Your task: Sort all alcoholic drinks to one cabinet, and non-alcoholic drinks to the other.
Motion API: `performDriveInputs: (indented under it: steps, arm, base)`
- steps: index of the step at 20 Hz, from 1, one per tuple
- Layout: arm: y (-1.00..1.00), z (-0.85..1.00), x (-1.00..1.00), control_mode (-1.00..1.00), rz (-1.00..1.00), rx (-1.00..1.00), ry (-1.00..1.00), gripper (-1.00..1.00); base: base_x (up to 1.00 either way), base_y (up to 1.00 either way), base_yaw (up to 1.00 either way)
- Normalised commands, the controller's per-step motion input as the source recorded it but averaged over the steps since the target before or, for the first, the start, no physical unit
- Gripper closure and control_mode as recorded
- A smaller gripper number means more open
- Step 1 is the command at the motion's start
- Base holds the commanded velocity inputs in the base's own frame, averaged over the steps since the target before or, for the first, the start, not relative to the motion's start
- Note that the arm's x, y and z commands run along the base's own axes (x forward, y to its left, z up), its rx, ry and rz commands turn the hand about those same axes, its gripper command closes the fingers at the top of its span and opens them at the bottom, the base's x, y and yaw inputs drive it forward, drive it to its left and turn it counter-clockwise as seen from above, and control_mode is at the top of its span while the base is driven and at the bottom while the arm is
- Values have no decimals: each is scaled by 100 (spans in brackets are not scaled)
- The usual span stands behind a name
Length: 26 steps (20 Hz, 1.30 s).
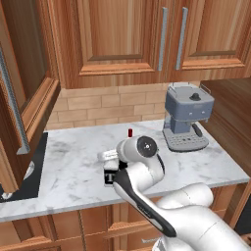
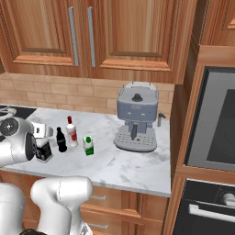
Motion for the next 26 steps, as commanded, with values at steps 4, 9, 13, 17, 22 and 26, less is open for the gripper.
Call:
performDriveInputs:
  steps: [4, 9, 13, 17, 22, 26]
  arm:
    - [12, -14, 22, -100, 0, 0, 0, -100]
    - [6, -14, 21, -100, 2, 0, 0, -100]
    - [2, -18, 10, -100, 3, 0, 0, -100]
    - [1, -19, 3, -100, 4, 0, 0, -100]
    - [4, -17, 5, -100, 4, 0, -1, -100]
    - [0, -1, 10, -100, 4, 0, -3, -100]
  base:
    - [0, 0, 0]
    - [0, 0, 0]
    - [0, 0, 0]
    - [0, 0, 0]
    - [0, 0, 0]
    - [0, 0, 0]
